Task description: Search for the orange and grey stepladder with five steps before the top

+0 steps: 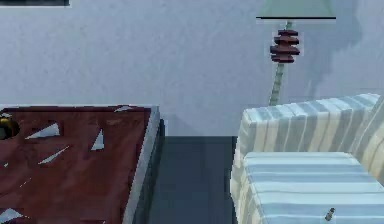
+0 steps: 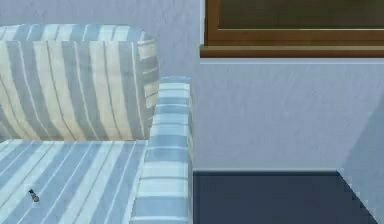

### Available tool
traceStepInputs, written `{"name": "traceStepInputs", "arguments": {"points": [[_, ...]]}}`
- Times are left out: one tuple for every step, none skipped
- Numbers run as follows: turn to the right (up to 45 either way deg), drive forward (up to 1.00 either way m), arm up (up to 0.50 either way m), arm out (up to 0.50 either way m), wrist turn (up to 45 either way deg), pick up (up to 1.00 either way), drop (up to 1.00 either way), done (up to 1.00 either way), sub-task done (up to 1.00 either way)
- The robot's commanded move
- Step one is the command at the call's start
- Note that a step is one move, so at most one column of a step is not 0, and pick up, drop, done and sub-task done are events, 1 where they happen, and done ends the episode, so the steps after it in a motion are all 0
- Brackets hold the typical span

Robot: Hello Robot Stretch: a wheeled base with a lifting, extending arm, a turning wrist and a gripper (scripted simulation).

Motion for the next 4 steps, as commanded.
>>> {"name": "traceStepInputs", "arguments": {"points": [[45.0, 0.00, 0.00, 0.00, 0.0, 0.00, 0.00, 0.00, 0.00], [45.0, 0.00, 0.00, 0.00, 0.0, 0.00, 0.00, 0.00, 0.00], [45.0, 0.00, 0.00, 0.00, 0.0, 0.00, 0.00, 0.00, 0.00], [18.0, 0.00, 0.00, 0.00, 0.0, 0.00, 0.00, 0.00, 0.00]]}}
